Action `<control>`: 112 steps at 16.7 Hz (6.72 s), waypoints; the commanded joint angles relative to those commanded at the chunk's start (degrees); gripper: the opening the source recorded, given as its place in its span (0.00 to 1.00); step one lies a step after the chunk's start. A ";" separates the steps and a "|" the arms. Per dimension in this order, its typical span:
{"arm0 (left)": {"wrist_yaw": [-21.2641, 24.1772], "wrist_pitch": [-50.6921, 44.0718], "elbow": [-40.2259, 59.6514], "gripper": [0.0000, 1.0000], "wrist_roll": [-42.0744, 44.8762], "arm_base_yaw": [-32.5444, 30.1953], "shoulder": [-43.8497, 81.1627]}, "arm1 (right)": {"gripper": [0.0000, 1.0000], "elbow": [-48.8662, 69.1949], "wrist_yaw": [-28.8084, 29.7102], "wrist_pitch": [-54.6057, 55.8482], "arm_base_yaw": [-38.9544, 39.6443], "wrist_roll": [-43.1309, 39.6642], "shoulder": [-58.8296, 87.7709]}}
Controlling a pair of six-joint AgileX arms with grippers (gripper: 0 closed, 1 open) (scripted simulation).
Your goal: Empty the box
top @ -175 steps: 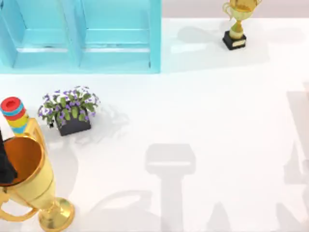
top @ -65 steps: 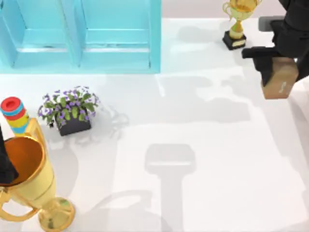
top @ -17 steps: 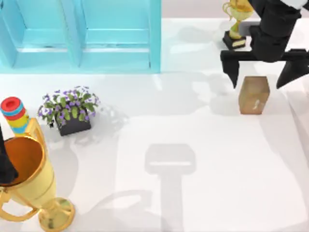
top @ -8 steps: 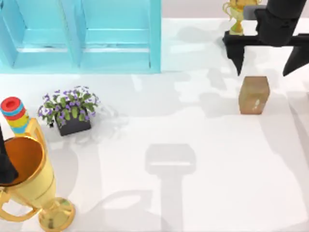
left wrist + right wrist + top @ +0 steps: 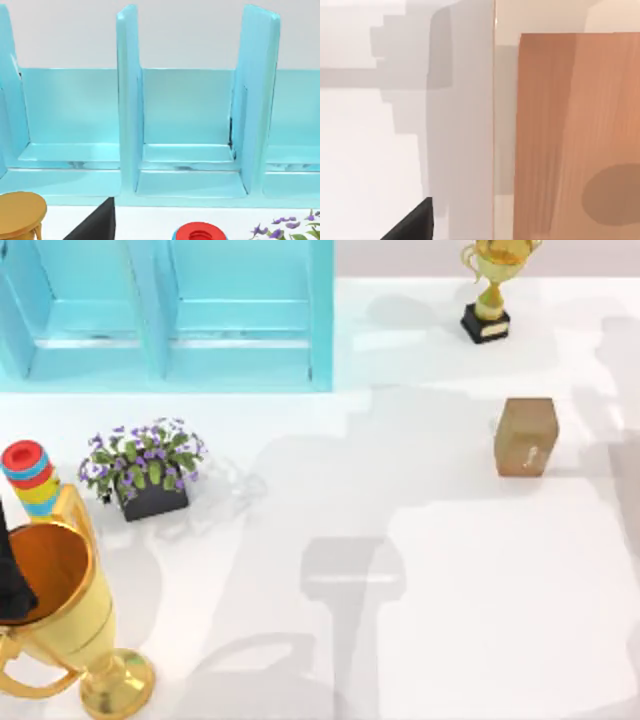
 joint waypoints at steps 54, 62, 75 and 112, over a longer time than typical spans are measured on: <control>0.00 0.00 0.00 1.00 0.00 0.00 0.00 | 0.00 -31.70 -0.22 23.67 -19.01 -18.59 -8.27; 0.00 0.00 0.00 1.00 0.00 0.00 0.00 | 0.00 -22.50 0.44 14.20 -18.36 -16.82 -15.51; 0.00 0.00 0.00 1.00 0.00 0.00 0.00 | 0.00 -4.11 -0.15 -5.32 -19.18 -18.49 -10.42; 0.00 0.00 0.00 1.00 0.00 0.00 0.00 | 0.00 -28.79 0.00 20.16 48.59 49.01 -8.89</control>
